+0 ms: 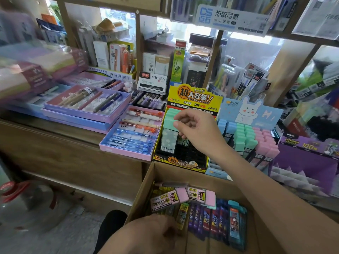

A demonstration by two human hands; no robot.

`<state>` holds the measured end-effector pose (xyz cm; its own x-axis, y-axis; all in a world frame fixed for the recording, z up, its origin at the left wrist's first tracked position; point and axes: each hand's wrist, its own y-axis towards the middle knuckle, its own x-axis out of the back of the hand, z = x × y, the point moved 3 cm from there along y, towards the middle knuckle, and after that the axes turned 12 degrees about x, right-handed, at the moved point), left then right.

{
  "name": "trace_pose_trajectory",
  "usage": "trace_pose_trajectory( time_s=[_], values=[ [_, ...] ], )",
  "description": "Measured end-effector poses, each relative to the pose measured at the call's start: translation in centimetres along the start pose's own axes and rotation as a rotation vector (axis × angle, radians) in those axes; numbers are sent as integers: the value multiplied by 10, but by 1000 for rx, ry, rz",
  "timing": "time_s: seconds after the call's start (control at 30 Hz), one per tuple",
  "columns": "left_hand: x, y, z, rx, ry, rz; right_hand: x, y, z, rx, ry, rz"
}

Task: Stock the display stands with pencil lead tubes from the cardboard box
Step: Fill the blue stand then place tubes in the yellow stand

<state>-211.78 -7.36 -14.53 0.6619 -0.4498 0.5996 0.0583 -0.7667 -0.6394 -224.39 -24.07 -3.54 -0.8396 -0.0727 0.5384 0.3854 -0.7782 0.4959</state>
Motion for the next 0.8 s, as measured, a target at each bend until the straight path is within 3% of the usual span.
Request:
trace_pose_trajectory(
  time_s=[0.1, 0.43, 0.8],
  values=[
    [-1, -2, 0, -173, 158, 78, 0, 3, 0, 61, -92, 7],
    [-2, 12, 3, -146, 271, 236, -4, 4, 2, 125, -167, -20],
    [-6, 24, 9, -144, 271, 252, -4, 2, 6, 137, -177, 35]
  ],
)
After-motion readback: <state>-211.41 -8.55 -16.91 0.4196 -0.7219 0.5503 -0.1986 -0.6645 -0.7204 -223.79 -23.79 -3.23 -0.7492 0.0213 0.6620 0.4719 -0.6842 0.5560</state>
